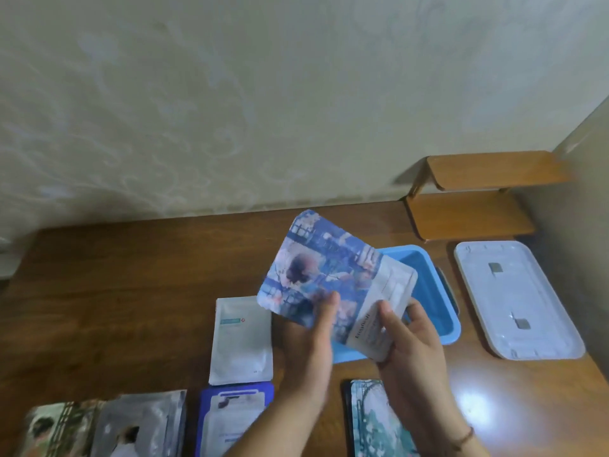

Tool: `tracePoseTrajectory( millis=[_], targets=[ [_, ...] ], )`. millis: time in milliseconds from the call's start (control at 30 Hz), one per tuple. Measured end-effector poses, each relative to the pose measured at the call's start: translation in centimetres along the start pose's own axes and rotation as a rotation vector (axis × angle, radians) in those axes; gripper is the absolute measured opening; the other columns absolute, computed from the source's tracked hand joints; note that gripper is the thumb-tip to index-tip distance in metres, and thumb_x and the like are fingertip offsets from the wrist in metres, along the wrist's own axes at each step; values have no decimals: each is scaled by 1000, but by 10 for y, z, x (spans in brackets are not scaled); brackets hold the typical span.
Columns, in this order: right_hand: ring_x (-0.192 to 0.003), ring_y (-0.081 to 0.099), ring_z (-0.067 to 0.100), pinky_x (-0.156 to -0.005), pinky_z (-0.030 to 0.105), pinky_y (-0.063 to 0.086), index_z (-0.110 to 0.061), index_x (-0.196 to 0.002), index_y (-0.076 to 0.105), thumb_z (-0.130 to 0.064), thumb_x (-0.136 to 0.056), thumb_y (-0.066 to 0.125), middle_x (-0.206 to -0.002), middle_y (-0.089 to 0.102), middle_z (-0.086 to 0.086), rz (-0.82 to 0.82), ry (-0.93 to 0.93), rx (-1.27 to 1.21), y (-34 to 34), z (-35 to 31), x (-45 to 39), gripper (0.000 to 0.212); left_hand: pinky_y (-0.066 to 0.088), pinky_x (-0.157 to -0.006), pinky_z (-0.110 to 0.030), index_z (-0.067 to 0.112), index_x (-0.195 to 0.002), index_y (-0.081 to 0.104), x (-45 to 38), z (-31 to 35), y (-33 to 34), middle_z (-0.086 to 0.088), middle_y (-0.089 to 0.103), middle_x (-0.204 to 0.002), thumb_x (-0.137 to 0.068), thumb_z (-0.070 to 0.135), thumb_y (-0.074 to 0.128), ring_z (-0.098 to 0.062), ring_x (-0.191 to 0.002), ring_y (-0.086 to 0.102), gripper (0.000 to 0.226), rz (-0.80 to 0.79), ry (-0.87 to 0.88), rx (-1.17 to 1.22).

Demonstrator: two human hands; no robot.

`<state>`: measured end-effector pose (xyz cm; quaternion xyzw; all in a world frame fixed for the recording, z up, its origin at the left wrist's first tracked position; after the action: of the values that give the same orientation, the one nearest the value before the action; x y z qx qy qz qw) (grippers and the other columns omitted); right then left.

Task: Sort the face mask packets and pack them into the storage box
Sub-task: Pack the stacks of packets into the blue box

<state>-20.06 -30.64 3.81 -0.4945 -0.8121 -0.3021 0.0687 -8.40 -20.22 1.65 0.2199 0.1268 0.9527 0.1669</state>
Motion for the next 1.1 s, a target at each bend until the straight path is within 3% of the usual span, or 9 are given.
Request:
tracePoseTrajectory(
  millis=[100,167,267,400,467,567,733,967,1100],
  targets=[
    [-96,68,35,-80,47,58,-7,-122,57,-10,-97,49,-110,71,19,-43,14,234,-27,-23,-36,26,56,-88,-45,22,-115,64,-30,22,-5,-7,73,-105,-80,25,79,-26,-101,69,38,-120,66,-92],
    [-93,69,36,-81,49,57,-10,-121,58,-12,-99,49,-108,71,20,-85,58,425,-41,-31,-61,24,59,-80,-41,24,-125,55,-42,30,1,-3,74,-94,-87,16,73,-20,-91,72,43,-234,116,-389],
    [-86,70,29,-74,43,57,-12,-117,60,-14,-99,52,-104,72,16,-129,146,644,-56,-28,-92,20,56,-73,-30,24,-134,46,-49,23,12,11,72,-84,-88,28,72,-4,-83,67,54,-343,191,-943],
    [-81,68,24,-61,32,52,-15,-115,59,-10,-97,52,-96,69,10,-109,226,877,-66,-19,-118,19,48,-79,-29,29,-136,46,-49,27,21,17,58,-83,-88,36,70,-7,-89,53,54,-332,407,-1353],
    [-82,65,23,-58,30,50,-17,-111,56,-9,-97,50,-97,66,8,-82,246,961,-67,-14,-127,18,48,-81,-32,24,-129,55,-46,31,29,17,52,-87,-87,32,71,-12,-91,51,46,-341,562,-1404],
    [-81,63,23,-55,31,50,-15,-103,54,-7,-96,47,-96,63,10,-80,286,1070,-62,1,-132,13,49,-83,-39,18,-116,66,-48,28,33,7,62,-101,-83,26,75,-21,-98,53,36,-339,703,-1428],
    [-94,65,37,-80,51,57,-1,-109,59,-5,-87,45,-105,66,20,-127,422,1230,-75,44,-143,26,50,-78,-41,18,-105,71,-54,11,29,6,64,-101,-78,22,80,-24,-95,51,29,-371,738,-1442],
    [-115,56,32,-87,31,45,4,-124,50,-16,-98,44,-126,56,19,-344,419,1785,-59,53,-139,33,48,-73,-40,21,-106,71,-52,6,32,8,65,-100,-78,27,79,-23,-93,49,29,-370,746,-1509],
    [-93,61,28,-71,29,44,-9,-91,58,-26,-98,49,-108,62,11,-404,165,2037,-31,26,-139,20,48,-72,-39,22,-107,70,-54,6,31,9,65,-101,-79,30,77,-23,-91,51,30,-390,751,-1530]
  ],
)
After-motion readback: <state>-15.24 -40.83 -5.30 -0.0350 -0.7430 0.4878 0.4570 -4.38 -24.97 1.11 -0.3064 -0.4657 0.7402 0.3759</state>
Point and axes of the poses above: each hand's wrist, its own x-axis away from the middle knuckle, its own y-axis out of the palm, z = x × y, the point moved 10 cm from there along -x, towards the middle knuckle
